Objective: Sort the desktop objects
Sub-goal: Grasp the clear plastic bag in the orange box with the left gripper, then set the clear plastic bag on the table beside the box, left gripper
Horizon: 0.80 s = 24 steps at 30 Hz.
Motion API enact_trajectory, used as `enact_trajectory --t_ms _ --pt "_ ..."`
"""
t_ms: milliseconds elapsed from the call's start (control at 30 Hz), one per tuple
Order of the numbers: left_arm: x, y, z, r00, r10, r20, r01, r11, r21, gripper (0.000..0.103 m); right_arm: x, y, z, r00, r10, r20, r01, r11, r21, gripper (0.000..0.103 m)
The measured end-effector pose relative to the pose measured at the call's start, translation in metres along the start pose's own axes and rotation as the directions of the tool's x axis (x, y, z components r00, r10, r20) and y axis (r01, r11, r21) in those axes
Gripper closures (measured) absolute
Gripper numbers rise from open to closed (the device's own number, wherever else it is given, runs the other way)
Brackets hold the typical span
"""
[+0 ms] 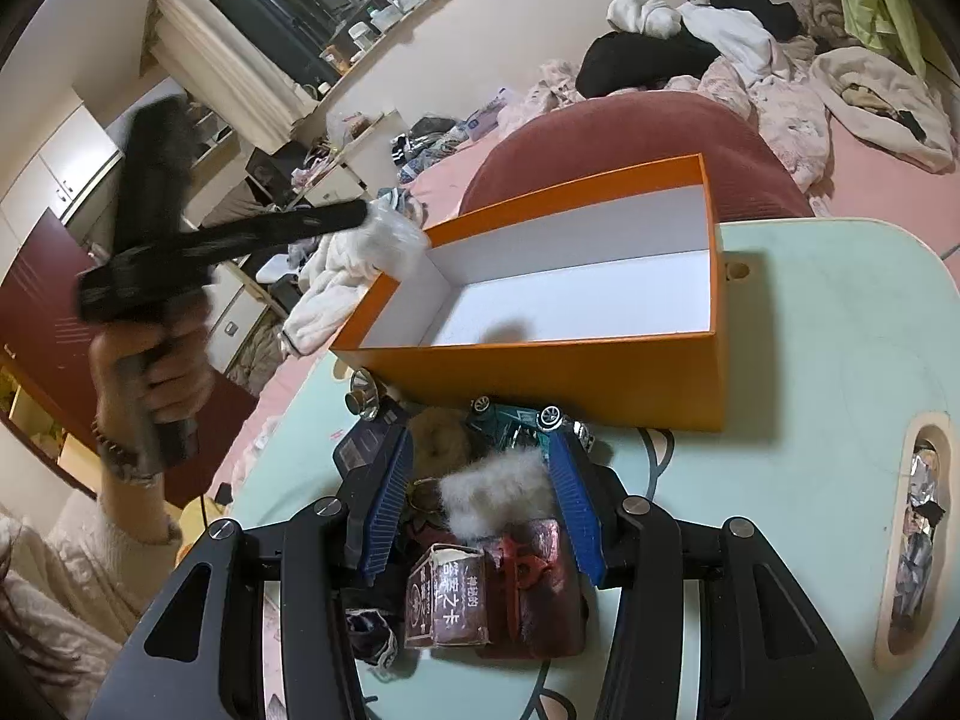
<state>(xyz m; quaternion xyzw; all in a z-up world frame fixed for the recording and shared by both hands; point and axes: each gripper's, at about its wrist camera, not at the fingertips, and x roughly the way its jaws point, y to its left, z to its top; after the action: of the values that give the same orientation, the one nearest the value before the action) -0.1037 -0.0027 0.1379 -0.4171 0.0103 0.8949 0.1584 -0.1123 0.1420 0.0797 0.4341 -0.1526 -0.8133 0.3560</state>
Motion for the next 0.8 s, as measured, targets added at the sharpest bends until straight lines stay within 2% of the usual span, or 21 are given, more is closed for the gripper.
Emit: enact_trajectory --t_ms 67,133,233,333,367,500,533,567,633,733,800 --pt "-0.016 -0.008 -0.006 0.996 -0.089 0.019 0.089 0.996 -0.008 0.103 -0.001 0.002 -0.001 1.0 -0.002 0.003 0.002 1.0 -0.003 0.054" --pt "-0.031 -0.018 -0.017 0.983 -0.182 0.029 0.182 0.983 -0.003 0.103 -0.003 0.004 -0.002 1.0 -0.003 0.009 0.003 1.0 -0.004 0.054" --pt "-0.039 -0.025 -0.035 0.971 -0.232 0.051 0.233 0.972 -0.016 0.103 -0.006 0.006 -0.006 1.0 -0.005 0.017 0.005 1.0 0.0 0.054" --pt "-0.031 -0.034 -0.06 0.97 -0.235 0.056 0.237 0.971 -0.034 0.099 -0.008 0.007 -0.01 1.0 -0.007 0.017 0.006 1.0 0.004 0.054" --pt "-0.024 -0.036 -0.071 0.974 -0.218 0.067 0.221 0.974 -0.043 0.092 -0.009 0.008 -0.011 1.0 -0.008 0.017 0.007 1.0 0.004 0.054" --pt "-0.018 -0.041 -0.096 0.983 -0.138 0.122 0.145 0.988 -0.052 0.079 -0.014 0.015 -0.02 1.0 -0.02 0.015 0.02 1.0 -0.008 0.054" --pt "-0.023 -0.042 -0.1 0.981 -0.129 0.144 0.138 0.989 -0.054 0.071 -0.017 0.017 -0.023 1.0 -0.021 0.021 0.021 1.0 -0.011 0.054" --pt "-0.029 -0.041 -0.103 0.978 -0.125 0.166 0.136 0.989 -0.058 0.057 -0.021 0.019 -0.026 0.999 -0.022 0.029 0.023 1.0 -0.011 0.054" --pt "-0.044 -0.039 -0.11 0.97 -0.117 0.214 0.134 0.989 -0.064 0.043 -0.027 0.021 -0.03 0.999 -0.023 0.042 0.023 1.0 -0.007 0.054" --pt "-0.067 -0.034 -0.127 0.956 -0.105 0.275 0.13 0.989 -0.072 0.03 -0.035 0.026 -0.043 0.998 -0.034 0.052 0.034 0.999 -0.008 0.054" --pt "-0.078 -0.031 -0.141 0.954 -0.109 0.279 0.135 0.988 -0.076 0.023 -0.037 0.03 -0.054 0.998 -0.048 0.044 0.049 0.999 -0.015 0.054"
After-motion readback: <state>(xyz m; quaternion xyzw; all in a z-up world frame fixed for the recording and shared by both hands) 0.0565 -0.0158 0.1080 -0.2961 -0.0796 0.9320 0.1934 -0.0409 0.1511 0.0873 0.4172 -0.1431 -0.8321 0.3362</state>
